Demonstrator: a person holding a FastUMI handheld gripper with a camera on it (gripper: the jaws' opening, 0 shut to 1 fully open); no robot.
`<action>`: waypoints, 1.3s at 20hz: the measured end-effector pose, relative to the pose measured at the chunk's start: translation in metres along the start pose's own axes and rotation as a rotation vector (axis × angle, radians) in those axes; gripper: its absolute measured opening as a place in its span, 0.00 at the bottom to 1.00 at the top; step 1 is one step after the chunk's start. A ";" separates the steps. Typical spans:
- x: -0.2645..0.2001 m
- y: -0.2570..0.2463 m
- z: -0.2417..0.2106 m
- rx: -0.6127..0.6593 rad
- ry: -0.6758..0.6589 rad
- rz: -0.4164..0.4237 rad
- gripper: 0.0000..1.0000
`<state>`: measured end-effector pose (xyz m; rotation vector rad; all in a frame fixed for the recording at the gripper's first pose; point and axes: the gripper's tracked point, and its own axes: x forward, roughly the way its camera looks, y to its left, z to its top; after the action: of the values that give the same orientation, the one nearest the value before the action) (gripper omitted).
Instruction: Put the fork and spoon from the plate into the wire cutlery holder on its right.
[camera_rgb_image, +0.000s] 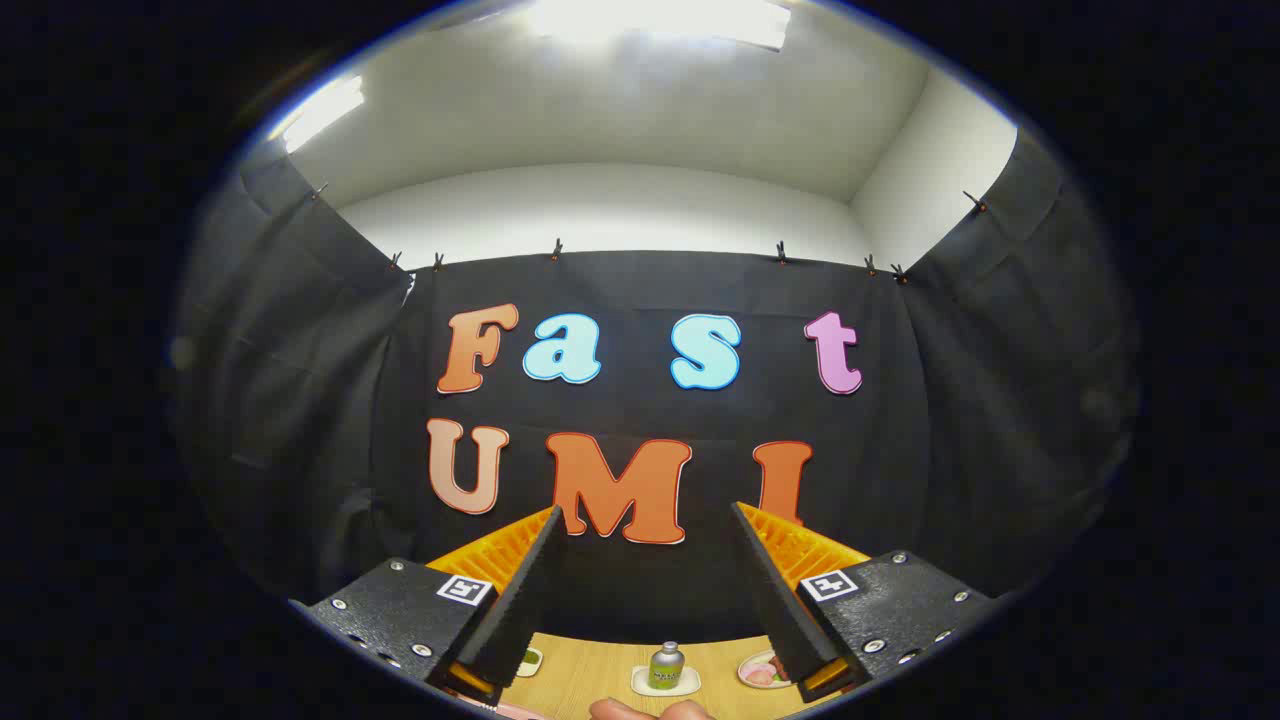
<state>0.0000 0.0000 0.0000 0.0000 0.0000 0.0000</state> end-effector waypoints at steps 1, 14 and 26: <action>0.000 0.000 -0.002 0.001 0.010 0.001 0.96; 0.012 -0.006 -0.012 0.019 0.046 -0.032 0.96; 0.018 0.026 -0.053 0.023 0.160 0.008 0.96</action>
<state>0.0181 0.0256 -0.0526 0.0227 0.1596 0.0080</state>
